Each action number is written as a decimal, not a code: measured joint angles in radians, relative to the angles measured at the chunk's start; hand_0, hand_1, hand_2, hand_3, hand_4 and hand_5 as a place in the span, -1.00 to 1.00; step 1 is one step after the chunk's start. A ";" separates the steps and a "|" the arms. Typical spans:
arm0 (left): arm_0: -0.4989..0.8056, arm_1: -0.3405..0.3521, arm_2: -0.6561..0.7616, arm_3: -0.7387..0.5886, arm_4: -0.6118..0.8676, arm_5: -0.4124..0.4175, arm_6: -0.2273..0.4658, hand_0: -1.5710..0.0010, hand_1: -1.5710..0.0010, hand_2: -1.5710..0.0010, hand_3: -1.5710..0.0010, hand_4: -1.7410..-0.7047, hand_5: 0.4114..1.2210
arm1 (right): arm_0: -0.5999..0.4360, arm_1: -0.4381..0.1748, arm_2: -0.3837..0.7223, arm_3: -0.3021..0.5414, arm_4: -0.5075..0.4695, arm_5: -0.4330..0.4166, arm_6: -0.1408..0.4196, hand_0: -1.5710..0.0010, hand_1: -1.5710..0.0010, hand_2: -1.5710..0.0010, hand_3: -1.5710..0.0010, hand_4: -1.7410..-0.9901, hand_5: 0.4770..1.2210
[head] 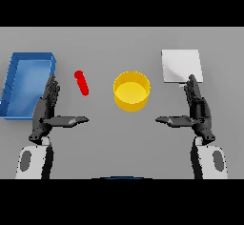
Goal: Pick up the red beaker and tilt it to pour out 1 green nut into yellow bowl. Pick up the yellow bowl and place it on the metallic measuring scale.
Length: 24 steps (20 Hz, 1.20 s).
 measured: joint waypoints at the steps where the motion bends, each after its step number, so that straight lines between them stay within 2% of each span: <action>1: 0.004 -0.002 -0.003 -0.003 0.000 0.001 -0.003 1.00 1.00 1.00 1.00 0.16 -0.39 | -0.002 0.000 -0.001 0.001 -0.001 -0.001 0.001 1.00 1.00 1.00 1.00 0.78 -0.73; 6: 0.046 -0.019 -0.029 -0.037 -0.018 0.005 -0.013 1.00 1.00 1.00 1.00 0.16 -0.39 | -0.028 -0.006 -0.009 0.024 -0.005 0.000 0.011 1.00 1.00 1.00 1.00 0.78 -0.73; 7: 0.094 0.010 -0.076 -0.098 -0.072 -0.010 -0.054 1.00 1.00 1.00 1.00 0.15 -0.39 | -0.004 -0.049 0.031 -0.016 0.102 -0.028 -0.071 1.00 1.00 1.00 1.00 0.78 -0.73; 8: 0.138 0.030 -0.106 -0.148 -0.108 -0.015 -0.064 1.00 1.00 1.00 1.00 0.15 -0.39 | 0.030 -0.066 0.067 -0.047 0.174 -0.046 -0.113 1.00 1.00 1.00 1.00 0.80 -0.73; 10: 0.175 0.048 -0.138 -0.213 -0.150 -0.014 -0.014 1.00 1.00 1.00 1.00 0.16 -0.39 | 0.057 -0.082 0.100 -0.081 0.253 -0.070 -0.112 1.00 1.00 1.00 1.00 0.79 -0.72; 14: 0.170 0.053 -0.161 -0.238 -0.165 -0.027 0.060 1.00 1.00 1.00 1.00 0.17 -0.41 | 0.057 -0.079 0.116 -0.108 0.250 -0.051 -0.077 1.00 1.00 1.00 1.00 0.62 -0.65; 15: 0.151 0.055 -0.158 -0.226 -0.166 -0.026 0.089 1.00 1.00 1.00 1.00 0.17 -0.41 | 0.057 -0.080 0.116 -0.108 0.241 -0.040 -0.084 1.00 1.00 1.00 1.00 0.58 -0.63; 17: 0.124 0.052 -0.149 -0.182 -0.166 -0.024 0.091 1.00 1.00 1.00 1.00 0.17 -0.42 | 0.070 -0.089 0.115 -0.113 0.225 -0.021 -0.112 1.00 1.00 1.00 1.00 0.49 -0.60; 19: 0.062 0.053 -0.124 -0.111 -0.158 -0.022 0.118 1.00 1.00 1.00 1.00 0.13 -0.42 | 0.059 -0.074 0.112 -0.102 0.201 -0.011 -0.093 1.00 1.00 1.00 1.00 0.45 -0.60; 20: 0.032 0.046 -0.118 -0.064 -0.156 -0.022 0.119 1.00 1.00 1.00 1.00 0.10 -0.42 | 0.053 -0.080 0.104 -0.100 0.191 -0.006 -0.091 1.00 1.00 1.00 1.00 0.42 -0.60; 22: -0.029 0.050 -0.093 0.011 -0.144 -0.026 0.079 1.00 1.00 1.00 1.00 0.09 -0.42 | 0.059 -0.073 0.108 -0.108 0.189 -0.006 -0.097 1.00 1.00 1.00 1.00 0.39 -0.60; 24: -0.096 0.058 -0.073 0.100 -0.153 -0.023 0.084 1.00 1.00 1.00 1.00 0.09 -0.44 | 0.057 -0.072 0.107 -0.098 0.191 -0.007 -0.094 1.00 1.00 1.00 1.00 0.37 -0.60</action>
